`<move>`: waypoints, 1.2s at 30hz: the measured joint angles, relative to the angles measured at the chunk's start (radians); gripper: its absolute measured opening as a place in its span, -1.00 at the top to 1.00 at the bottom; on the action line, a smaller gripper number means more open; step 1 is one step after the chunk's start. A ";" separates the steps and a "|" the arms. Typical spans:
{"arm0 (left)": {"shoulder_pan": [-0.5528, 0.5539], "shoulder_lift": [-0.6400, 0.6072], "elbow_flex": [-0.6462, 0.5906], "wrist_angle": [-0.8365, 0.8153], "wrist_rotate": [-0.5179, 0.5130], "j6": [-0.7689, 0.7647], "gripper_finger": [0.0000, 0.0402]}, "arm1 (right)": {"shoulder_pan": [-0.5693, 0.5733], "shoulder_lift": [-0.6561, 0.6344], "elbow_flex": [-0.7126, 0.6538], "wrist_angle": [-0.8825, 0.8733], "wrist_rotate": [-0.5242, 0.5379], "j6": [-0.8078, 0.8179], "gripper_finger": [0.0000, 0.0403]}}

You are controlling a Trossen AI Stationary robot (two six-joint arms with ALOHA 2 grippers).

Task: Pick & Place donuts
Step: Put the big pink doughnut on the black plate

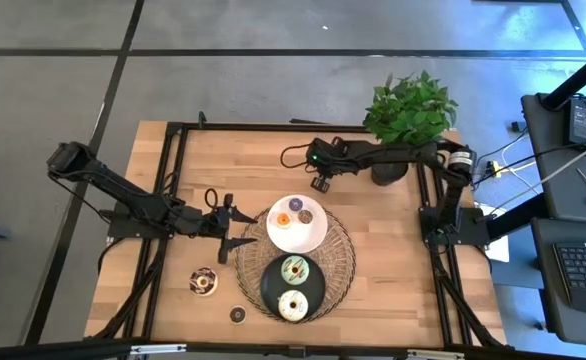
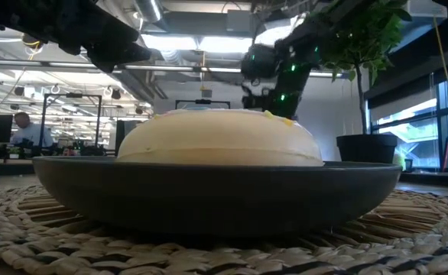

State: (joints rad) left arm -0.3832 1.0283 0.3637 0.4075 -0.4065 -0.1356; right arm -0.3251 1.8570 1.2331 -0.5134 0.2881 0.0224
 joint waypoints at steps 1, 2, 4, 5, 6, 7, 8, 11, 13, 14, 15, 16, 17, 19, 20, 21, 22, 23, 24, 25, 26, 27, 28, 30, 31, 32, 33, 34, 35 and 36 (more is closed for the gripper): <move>0.000 0.000 0.000 0.000 0.000 0.000 -0.15 | 0.018 -0.019 0.000 -0.006 0.002 0.012 0.85; 0.000 0.000 0.000 -0.001 0.000 0.000 -0.15 | 0.039 -0.038 0.000 -0.014 0.002 0.031 0.84; 0.000 0.000 0.000 -0.001 0.000 0.000 -0.15 | 0.095 -0.074 0.000 -0.036 0.002 0.077 0.84; 0.000 0.000 0.000 -0.001 0.000 0.000 -0.15 | 0.128 -0.092 0.000 -0.052 0.000 0.098 0.84; 0.000 0.000 0.000 -0.001 0.000 0.000 -0.15 | 0.162 -0.108 0.000 -0.060 0.000 0.122 0.85; 0.000 0.000 0.000 -0.001 0.000 0.000 -0.15 | 0.199 -0.123 0.000 -0.058 0.000 0.148 0.86; 0.000 0.000 0.000 -0.001 0.000 0.000 -0.15 | 0.239 -0.139 0.000 -0.058 0.000 0.176 0.87; 0.000 0.000 0.000 -0.001 0.000 0.000 -0.15 | 0.370 -0.177 0.000 -0.052 0.013 0.285 0.88; 0.000 0.000 0.000 -0.001 0.000 0.000 -0.15 | 0.470 -0.190 0.000 -0.051 0.058 0.374 0.87; 0.000 0.000 0.000 -0.001 0.000 0.000 -0.15 | 0.525 -0.191 0.000 -0.051 0.092 0.421 0.85; 0.000 0.000 0.000 -0.001 0.000 0.000 -0.15 | 0.578 -0.191 0.000 -0.052 0.132 0.472 0.85; 0.000 0.000 0.000 -0.001 0.000 0.000 -0.15 | 0.629 -0.190 0.000 -0.050 0.170 0.522 0.84; 0.000 0.000 0.000 -0.001 -0.002 0.000 -0.15 | 0.680 -0.185 0.000 -0.044 0.206 0.575 0.84; 0.000 0.000 0.000 -0.001 -0.002 0.000 -0.15 | 0.777 -0.166 0.000 -0.007 0.273 0.677 0.84; 0.000 0.000 0.000 -0.001 -0.003 0.000 -0.15 | 0.820 -0.153 0.000 0.014 0.303 0.714 0.85; 0.000 0.000 0.000 -0.001 -0.003 0.000 -0.15 | 0.860 -0.139 0.000 0.052 0.333 0.746 0.86; 0.000 0.000 0.000 -0.001 -0.003 0.000 -0.15 | 0.895 -0.126 0.000 0.099 0.362 0.772 0.87; 0.000 0.000 0.000 -0.001 -0.003 0.000 -0.15 | 0.926 -0.112 0.000 0.146 0.388 0.792 0.87; 0.000 0.000 0.000 -0.001 -0.003 0.000 -0.15 | 0.950 -0.096 0.000 0.194 0.408 0.806 0.88; 0.000 0.000 0.000 -0.001 -0.003 0.000 -0.15 | 0.970 -0.076 0.000 0.237 0.427 0.809 0.88; 0.000 0.000 0.000 -0.001 -0.003 0.000 -0.15 | 0.986 -0.054 0.000 0.273 0.443 0.810 0.88; 0.000 0.000 0.000 -0.001 -0.002 0.000 -0.15 | 0.997 -0.031 0.000 0.309 0.454 0.811 0.87; 0.000 0.000 0.000 -0.001 -0.002 0.000 -0.15 | 1.004 -0.011 0.000 0.338 0.461 0.812 0.87; 0.000 0.000 0.000 -0.001 -0.002 0.000 -0.15 | 1.012 0.031 0.000 0.384 0.470 0.824 0.86; 0.000 0.000 0.000 -0.001 -0.002 -0.005 -0.15 | 1.016 0.051 0.000 0.393 0.471 0.839 0.86; -0.001 0.000 0.000 -0.001 -0.002 -0.008 -0.15 | 1.019 0.072 0.000 0.398 0.471 0.853 0.86; -0.001 0.000 0.000 -0.001 -0.001 -0.008 -0.15 | 1.022 0.088 -0.001 0.400 0.471 0.868 0.86; -0.001 0.000 0.000 -0.001 -0.001 -0.008 -0.15 | 1.026 0.102 -0.002 0.404 0.471 0.885 0.87; -0.001 0.000 0.000 -0.001 -0.001 -0.008 -0.15 | 1.031 0.112 -0.002 0.413 0.470 0.898 0.87; -0.001 0.000 0.000 -0.001 -0.001 -0.008 -0.15 | 1.038 0.116 -0.002 0.421 0.471 0.915 0.88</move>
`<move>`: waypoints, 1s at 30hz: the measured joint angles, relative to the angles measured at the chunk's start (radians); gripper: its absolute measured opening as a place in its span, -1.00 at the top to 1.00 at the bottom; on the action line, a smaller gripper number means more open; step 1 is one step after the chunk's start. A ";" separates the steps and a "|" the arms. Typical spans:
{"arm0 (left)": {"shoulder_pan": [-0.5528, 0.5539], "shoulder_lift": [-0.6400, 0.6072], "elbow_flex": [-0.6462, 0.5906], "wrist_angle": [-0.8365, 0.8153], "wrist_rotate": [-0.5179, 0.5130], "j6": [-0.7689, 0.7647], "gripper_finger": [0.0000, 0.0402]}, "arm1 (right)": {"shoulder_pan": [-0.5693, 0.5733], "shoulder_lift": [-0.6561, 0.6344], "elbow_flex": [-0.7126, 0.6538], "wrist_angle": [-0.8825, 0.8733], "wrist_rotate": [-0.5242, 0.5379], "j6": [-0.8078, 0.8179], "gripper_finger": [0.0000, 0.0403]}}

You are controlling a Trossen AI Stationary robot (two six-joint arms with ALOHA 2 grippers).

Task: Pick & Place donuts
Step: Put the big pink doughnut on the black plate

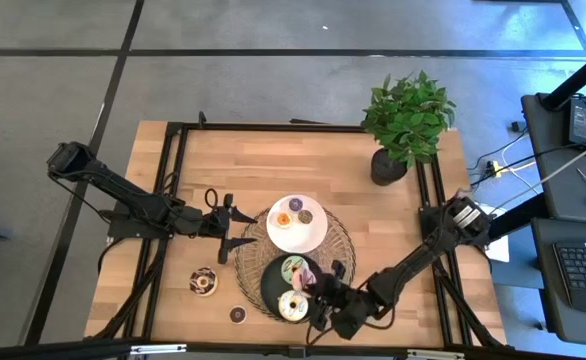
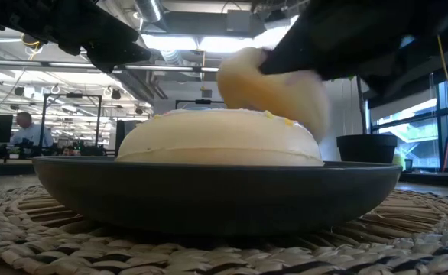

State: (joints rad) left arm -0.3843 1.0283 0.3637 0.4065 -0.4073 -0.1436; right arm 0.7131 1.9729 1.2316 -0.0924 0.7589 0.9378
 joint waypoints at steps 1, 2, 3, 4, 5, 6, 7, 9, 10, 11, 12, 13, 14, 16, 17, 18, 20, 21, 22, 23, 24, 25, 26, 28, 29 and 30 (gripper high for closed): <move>0.000 0.000 0.000 0.000 0.000 0.000 -0.15 | 0.007 0.002 0.000 -0.001 0.000 0.013 0.88; 0.000 0.000 0.000 0.000 0.000 0.000 -0.15 | 0.016 0.002 0.000 -0.001 0.002 0.028 0.88; 0.000 0.000 0.000 0.000 0.000 0.000 -0.15 | 0.024 0.003 0.000 -0.002 0.008 0.037 0.88; 0.000 0.000 0.000 0.000 0.000 0.000 -0.15 | 0.032 0.003 0.000 -0.003 0.019 0.053 0.88; 0.000 0.000 0.000 0.000 0.000 0.000 -0.15 | 0.040 0.003 0.000 -0.003 0.030 0.058 0.88; 0.000 0.000 0.000 0.000 0.000 -0.001 -0.15 | 0.047 0.003 0.000 -0.004 0.039 0.067 0.88; 0.000 0.000 0.000 0.000 0.000 -0.001 -0.15 | 0.052 0.003 0.001 -0.009 0.050 0.076 0.88; 0.000 0.000 0.000 0.000 0.000 0.000 -0.15 | 0.054 0.012 0.001 -0.012 0.060 0.079 0.88; 0.000 0.000 0.000 0.000 0.001 -0.001 -0.15 | 0.053 0.016 0.002 -0.016 0.060 0.079 0.89; 0.000 0.000 0.000 0.000 0.001 -0.003 -0.15 | 0.052 0.020 0.002 -0.024 0.059 0.079 0.88; 0.000 0.000 0.000 0.000 0.000 -0.003 -0.15 | 0.051 0.023 0.002 -0.026 0.056 0.080 0.88; 0.000 0.000 0.000 0.000 0.001 -0.003 -0.15 | 0.049 0.026 0.002 -0.026 0.056 0.082 0.87; 0.000 0.000 0.000 0.000 0.001 -0.003 -0.15 | 0.048 0.028 0.002 -0.031 0.056 0.087 0.86; 0.000 0.000 0.000 0.000 0.002 -0.005 -0.15 | 0.048 0.032 0.002 -0.056 0.055 0.109 0.84; 0.000 0.000 0.000 0.000 0.002 -0.009 -0.15 | 0.048 0.032 0.002 -0.065 0.054 0.118 0.84; 0.000 0.000 0.000 0.000 0.002 -0.010 -0.15 | 0.049 0.032 0.002 -0.069 0.054 0.128 0.84; 0.000 0.000 0.000 0.000 0.002 -0.010 -0.15 | 0.049 0.032 0.002 -0.070 0.054 0.131 0.84; 0.000 0.000 0.000 0.000 0.002 -0.010 -0.15 | 0.049 0.032 0.002 -0.071 0.051 0.132 0.84; 0.000 0.000 0.000 0.000 0.002 -0.010 -0.15 | 0.049 0.032 0.002 -0.070 0.043 0.133 0.83; 0.000 0.000 0.000 0.000 0.002 -0.010 -0.15 | 0.049 0.032 0.002 -0.070 0.024 0.133 0.83; 0.000 0.000 0.000 0.000 0.002 -0.010 -0.15 | 0.046 0.032 0.002 -0.070 0.004 0.130 0.83; 0.000 0.000 0.000 0.000 0.002 -0.010 -0.15 | 0.044 0.032 0.002 -0.071 -0.012 0.127 0.83; 0.000 0.000 0.000 0.000 0.002 -0.010 -0.15 | 0.043 0.032 0.002 -0.071 -0.026 0.125 0.83; 0.000 0.000 0.000 0.000 0.001 -0.010 -0.15 | 0.039 0.032 0.002 -0.070 -0.042 0.124 0.83; 0.000 0.000 0.000 0.000 0.002 -0.010 -0.15 | 0.038 0.032 0.002 -0.070 -0.045 0.123 0.83; 0.000 0.000 0.000 0.000 0.002 -0.010 -0.15 | 0.037 0.032 0.002 -0.071 -0.046 0.123 0.83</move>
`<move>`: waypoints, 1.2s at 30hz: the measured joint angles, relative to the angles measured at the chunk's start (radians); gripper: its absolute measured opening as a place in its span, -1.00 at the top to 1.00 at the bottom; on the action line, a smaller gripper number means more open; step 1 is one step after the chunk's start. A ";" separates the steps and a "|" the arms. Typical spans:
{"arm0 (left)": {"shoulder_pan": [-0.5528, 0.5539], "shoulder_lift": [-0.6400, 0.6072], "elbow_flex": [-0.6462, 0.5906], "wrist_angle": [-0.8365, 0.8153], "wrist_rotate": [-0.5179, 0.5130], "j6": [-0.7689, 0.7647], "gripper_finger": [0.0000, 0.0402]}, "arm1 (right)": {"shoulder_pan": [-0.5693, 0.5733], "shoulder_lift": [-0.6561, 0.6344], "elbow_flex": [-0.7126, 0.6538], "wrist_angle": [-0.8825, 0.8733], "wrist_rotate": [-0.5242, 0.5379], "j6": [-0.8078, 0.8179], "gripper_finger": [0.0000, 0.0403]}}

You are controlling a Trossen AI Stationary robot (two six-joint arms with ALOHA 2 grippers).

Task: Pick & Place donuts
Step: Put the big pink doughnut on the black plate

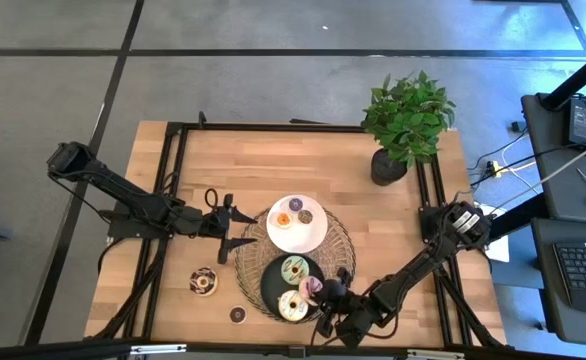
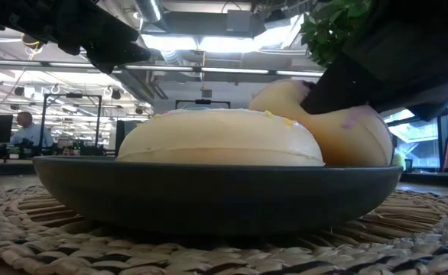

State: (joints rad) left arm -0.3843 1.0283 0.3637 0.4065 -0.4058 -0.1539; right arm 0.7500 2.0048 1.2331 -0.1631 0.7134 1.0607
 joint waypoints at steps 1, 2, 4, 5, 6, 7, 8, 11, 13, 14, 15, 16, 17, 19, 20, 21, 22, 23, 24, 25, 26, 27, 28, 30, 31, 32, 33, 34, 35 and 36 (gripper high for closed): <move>0.000 0.000 0.000 0.000 0.000 0.000 -0.15 | -0.001 0.000 0.000 0.000 0.000 -0.003 0.83; 0.000 0.000 0.000 0.000 0.000 0.000 -0.15 | -0.002 0.000 -0.002 0.000 0.000 -0.009 0.82; 0.000 0.000 0.000 0.000 0.000 0.000 -0.15 | -0.003 0.000 -0.009 0.000 0.000 -0.015 0.77; 0.000 0.000 0.000 0.000 0.000 0.000 -0.15 | -0.004 0.000 -0.011 -0.001 0.000 -0.015 0.73; 0.000 0.000 0.000 0.000 0.000 0.000 -0.15 | -0.004 0.000 -0.011 -0.004 0.000 -0.013 0.68; 0.000 0.000 0.000 0.000 0.000 0.000 -0.15 | -0.004 0.000 -0.011 -0.005 0.000 -0.012 0.63; 0.000 0.000 0.000 0.000 0.000 0.000 -0.15 | -0.004 0.000 -0.011 -0.005 0.000 -0.013 0.57; 0.000 0.000 0.000 0.000 0.000 0.000 -0.15 | -0.004 0.000 -0.010 -0.007 0.017 -0.021 0.39; 0.000 0.000 0.000 0.000 0.000 0.000 -0.15 | -0.004 0.000 -0.004 -0.008 0.020 -0.047 0.30; 0.000 0.000 0.000 0.000 0.000 0.000 -0.15 | -0.004 -0.002 -0.002 -0.007 0.021 -0.060 0.27; 0.000 0.000 0.000 0.000 0.000 0.000 -0.15 | -0.004 -0.006 -0.002 -0.009 0.022 -0.070 0.24; 0.000 0.000 0.000 0.000 0.000 0.000 -0.15 | -0.004 -0.012 -0.002 -0.010 0.022 -0.071 0.21; 0.000 0.000 0.000 0.000 0.000 0.000 -0.15 | -0.004 -0.020 -0.002 -0.018 0.022 -0.071 0.19; 0.000 0.000 0.000 -0.001 0.013 -0.001 -0.15 | -0.004 -0.035 -0.001 -0.049 0.018 -0.066 0.15; 0.000 0.000 0.000 -0.005 0.021 -0.008 -0.15 | -0.004 -0.041 -0.001 -0.063 0.015 -0.064 0.14; 0.000 0.000 0.000 -0.010 0.033 -0.018 -0.15 | -0.004 -0.047 -0.001 -0.075 0.013 -0.062 0.14; 0.000 0.000 0.000 -0.015 0.041 -0.027 -0.15 | -0.004 -0.053 -0.001 -0.084 0.013 -0.062 0.13; 0.000 0.000 0.000 -0.017 0.048 -0.035 -0.15 | -0.004 -0.058 -0.001 -0.091 0.013 -0.062 0.14; 0.000 0.000 0.000 -0.021 0.055 -0.043 -0.15 | -0.004 -0.060 -0.001 -0.096 0.012 -0.061 0.14; 0.000 0.000 0.000 -0.025 0.063 -0.046 -0.15 | -0.006 -0.060 0.000 -0.098 0.010 -0.061 0.14; 0.000 0.000 0.000 -0.025 0.069 -0.046 -0.15 | -0.008 -0.060 0.000 -0.101 0.000 -0.061 0.15; 0.000 0.000 0.000 -0.024 0.069 -0.046 -0.15 | -0.013 -0.060 0.000 -0.103 -0.016 -0.060 0.15; 0.000 0.000 0.000 -0.024 0.070 -0.047 -0.15 | -0.019 -0.060 -0.001 -0.100 -0.040 -0.059 0.15; 0.000 0.000 0.000 -0.024 0.069 -0.053 -0.15 | -0.032 -0.060 -0.010 -0.086 -0.095 -0.059 0.14; 0.000 0.000 0.000 -0.023 0.068 -0.058 -0.15 | -0.037 -0.060 -0.011 -0.090 -0.114 -0.062 0.13; 0.000 0.000 0.000 -0.024 0.068 -0.063 -0.15 | -0.040 -0.060 -0.011 -0.088 -0.127 -0.071 0.12; 0.000 0.000 0.000 -0.024 0.068 -0.069 -0.15 | -0.042 -0.060 -0.011 -0.088 -0.133 -0.078 0.10; 0.000 0.000 0.000 -0.023 0.068 -0.070 -0.15 | -0.045 -0.060 -0.011 -0.088 -0.135 -0.088 0.09; 0.000 0.000 0.000 -0.023 0.068 -0.070 -0.15 | -0.048 -0.060 -0.011 -0.088 -0.138 -0.095 0.08; 0.000 0.000 0.000 -0.023 0.069 -0.070 -0.15 | -0.048 -0.060 -0.011 -0.088 -0.137 -0.097 0.06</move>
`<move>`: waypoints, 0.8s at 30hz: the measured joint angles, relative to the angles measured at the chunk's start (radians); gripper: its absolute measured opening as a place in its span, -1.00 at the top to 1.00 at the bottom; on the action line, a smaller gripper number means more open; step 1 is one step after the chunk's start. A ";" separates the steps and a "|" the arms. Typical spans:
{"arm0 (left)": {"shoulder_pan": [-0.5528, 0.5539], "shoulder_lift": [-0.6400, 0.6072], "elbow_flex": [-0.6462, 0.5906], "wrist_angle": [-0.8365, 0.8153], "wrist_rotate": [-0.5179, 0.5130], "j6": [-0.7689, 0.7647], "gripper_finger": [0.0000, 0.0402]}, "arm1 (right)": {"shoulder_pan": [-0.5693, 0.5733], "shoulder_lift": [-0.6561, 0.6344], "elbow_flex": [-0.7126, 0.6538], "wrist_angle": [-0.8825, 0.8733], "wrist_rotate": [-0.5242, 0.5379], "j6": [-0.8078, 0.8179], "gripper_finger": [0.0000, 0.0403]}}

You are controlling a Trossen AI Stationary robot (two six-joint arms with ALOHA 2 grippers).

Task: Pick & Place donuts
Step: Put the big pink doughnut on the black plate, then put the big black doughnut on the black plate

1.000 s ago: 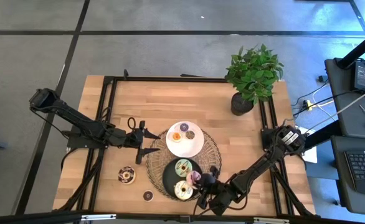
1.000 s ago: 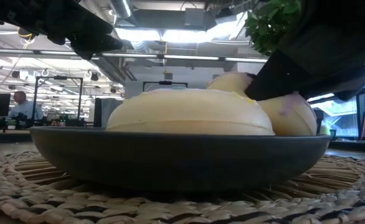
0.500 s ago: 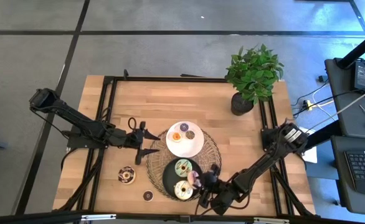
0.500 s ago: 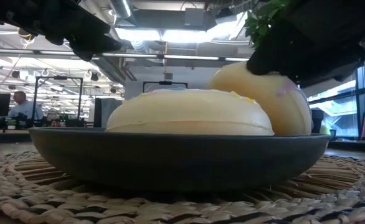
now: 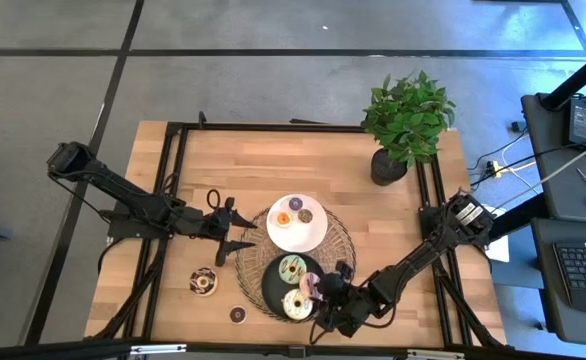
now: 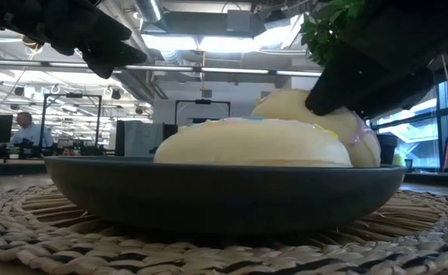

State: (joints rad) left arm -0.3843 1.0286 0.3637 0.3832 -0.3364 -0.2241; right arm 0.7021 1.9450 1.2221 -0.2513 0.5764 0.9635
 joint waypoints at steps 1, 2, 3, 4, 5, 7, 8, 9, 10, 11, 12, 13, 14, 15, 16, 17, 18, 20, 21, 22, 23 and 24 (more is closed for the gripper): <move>0.000 0.000 0.000 0.000 0.000 0.000 -0.15 | 0.000 0.000 0.000 0.001 0.006 0.000 0.05; 0.000 0.000 0.000 0.000 0.000 0.000 -0.15 | 0.000 0.000 0.000 0.001 0.015 -0.001 0.04; 0.000 0.000 0.000 0.000 0.000 0.000 -0.15 | 0.000 0.000 0.000 0.001 0.021 -0.003 0.03; 0.000 0.000 0.000 0.000 0.000 -0.001 -0.15 | 0.000 0.000 0.000 0.000 0.021 -0.008 0.03; 0.000 0.000 0.000 0.000 0.000 -0.001 -0.15 | 0.000 0.000 0.000 0.001 0.022 -0.022 0.02; 0.000 0.000 0.000 0.000 0.002 -0.001 -0.15 | 0.000 0.000 0.000 0.002 0.022 -0.030 -0.01; 0.000 0.000 0.000 0.001 0.002 -0.001 -0.15 | 0.000 0.000 0.000 0.003 0.022 -0.032 -0.03; 0.000 0.000 0.000 0.000 0.002 -0.002 -0.15 | 0.000 0.000 0.000 0.003 0.022 -0.035 -0.05; 0.000 0.000 0.000 0.001 0.002 -0.002 -0.15 | 0.000 0.000 0.000 0.003 0.022 -0.045 -0.08; 0.000 0.000 0.000 0.001 0.002 -0.002 -0.15 | 0.000 0.000 0.000 0.004 0.022 -0.051 -0.11; 0.000 0.000 0.000 0.001 0.002 -0.001 -0.15 | 0.000 0.000 0.000 0.006 0.023 -0.052 -0.13; 0.000 0.000 0.000 0.001 0.002 -0.002 -0.15 | 0.000 0.000 0.000 0.007 0.023 -0.052 -0.16; 0.000 0.000 0.000 0.001 0.002 -0.002 -0.15 | 0.000 0.000 0.000 0.006 0.023 -0.055 -0.19; 0.000 0.000 0.000 0.001 0.002 -0.002 -0.15 | 0.000 0.000 0.001 0.006 0.024 -0.059 -0.21; 0.000 0.000 0.000 0.001 0.002 -0.002 -0.15 | 0.000 0.001 0.003 0.006 0.024 -0.068 -0.24; 0.000 0.000 0.000 0.001 0.002 -0.002 -0.15 | 0.000 0.001 0.007 0.005 0.025 -0.078 -0.26; 0.000 0.000 0.000 0.001 0.002 -0.002 -0.15 | 0.000 0.001 0.011 0.005 0.030 -0.084 -0.29; 0.000 0.000 0.000 0.001 0.002 -0.002 -0.15 | 0.000 -0.007 0.018 -0.013 0.046 -0.098 -0.32; 0.000 0.000 0.000 0.001 0.002 -0.002 -0.15 | 0.000 -0.015 0.021 -0.027 0.054 -0.101 -0.34; 0.000 0.000 0.000 0.001 0.002 -0.002 -0.15 | 0.000 -0.027 0.023 -0.038 0.070 -0.106 -0.35; 0.000 0.000 0.000 0.001 0.006 -0.005 -0.15 | 0.000 -0.042 0.024 -0.051 0.083 -0.109 -0.35; 0.000 0.000 0.000 0.001 0.016 -0.013 -0.15 | 0.000 -0.059 0.025 -0.064 0.092 -0.111 -0.35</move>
State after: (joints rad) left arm -0.3843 1.0286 0.3637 0.3846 -0.3207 -0.2367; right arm 0.7023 1.8856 1.2470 -0.3156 0.6680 0.8528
